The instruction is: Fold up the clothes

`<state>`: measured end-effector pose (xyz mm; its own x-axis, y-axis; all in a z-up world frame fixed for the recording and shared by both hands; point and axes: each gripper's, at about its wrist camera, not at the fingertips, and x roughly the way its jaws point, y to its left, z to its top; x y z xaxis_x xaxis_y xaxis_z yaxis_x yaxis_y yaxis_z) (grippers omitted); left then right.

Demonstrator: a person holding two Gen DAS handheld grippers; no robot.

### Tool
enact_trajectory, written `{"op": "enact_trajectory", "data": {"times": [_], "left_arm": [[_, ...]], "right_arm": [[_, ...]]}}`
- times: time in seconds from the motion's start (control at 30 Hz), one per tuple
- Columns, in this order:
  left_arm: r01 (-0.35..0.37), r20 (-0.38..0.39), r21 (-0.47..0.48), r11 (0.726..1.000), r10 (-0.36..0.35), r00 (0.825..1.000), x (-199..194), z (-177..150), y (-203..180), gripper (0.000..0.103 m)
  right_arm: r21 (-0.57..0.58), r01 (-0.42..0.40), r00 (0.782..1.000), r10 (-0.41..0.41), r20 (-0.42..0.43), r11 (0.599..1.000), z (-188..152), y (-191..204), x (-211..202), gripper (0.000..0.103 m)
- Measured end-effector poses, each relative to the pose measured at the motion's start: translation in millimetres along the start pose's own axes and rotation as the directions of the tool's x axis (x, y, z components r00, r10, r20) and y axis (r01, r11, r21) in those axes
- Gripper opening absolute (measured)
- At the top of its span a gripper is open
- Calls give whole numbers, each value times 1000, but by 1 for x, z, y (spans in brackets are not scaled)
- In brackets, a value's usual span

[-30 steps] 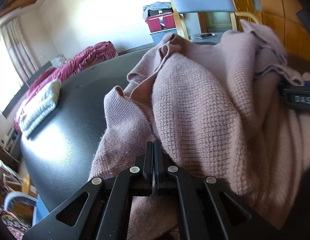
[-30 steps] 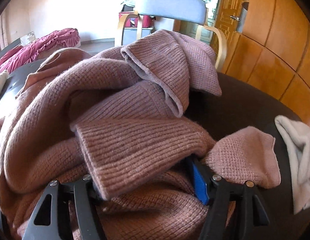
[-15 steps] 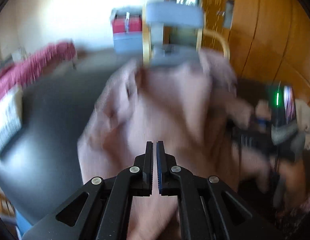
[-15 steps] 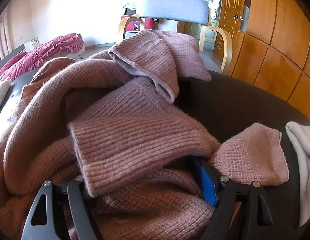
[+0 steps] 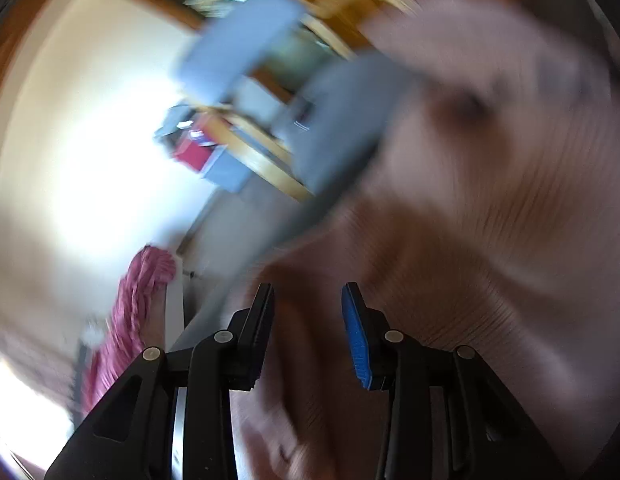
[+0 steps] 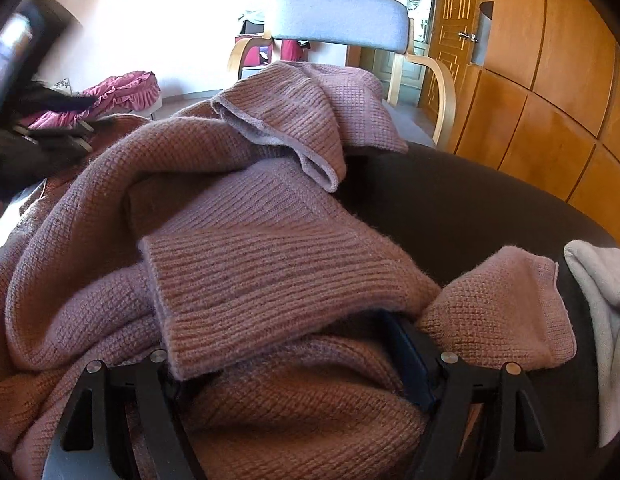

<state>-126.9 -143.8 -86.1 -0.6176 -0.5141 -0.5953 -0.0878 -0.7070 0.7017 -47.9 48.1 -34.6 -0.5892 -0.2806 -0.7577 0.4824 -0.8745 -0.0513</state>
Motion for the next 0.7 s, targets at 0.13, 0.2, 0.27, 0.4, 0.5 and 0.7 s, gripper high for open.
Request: {"op": "enact_trajectory", "data": {"times": [0.13,0.2,0.27,0.4,0.5,0.7], "left_arm": [[15,2,-128,992,-14,1000,20,-13,17,36],[21,4,-200,980,-20,1000,22,-22,24,35],[0,19,-211,977,4,1000,19,-31,23,34],[-25,-14,-231,973,22,1000,9,-53,24,33],[-46,-44,-248,968,37,998,2,-69,25,33],[-94,-115,-300,949,62,992,-13,-90,26,33]], "right_arm": [[4,14,1000,-14,0,1000,-2,-2,-2,79],[10,11,1000,-11,-4,1000,-2,-5,-2,79],[15,5,1000,-5,-10,1000,-1,-7,-2,80],[28,-6,1000,6,-27,1000,0,-14,-2,81],[20,4,999,-3,-42,1000,7,-19,4,83],[7,25,998,-24,-54,1000,9,-25,8,84]]}}
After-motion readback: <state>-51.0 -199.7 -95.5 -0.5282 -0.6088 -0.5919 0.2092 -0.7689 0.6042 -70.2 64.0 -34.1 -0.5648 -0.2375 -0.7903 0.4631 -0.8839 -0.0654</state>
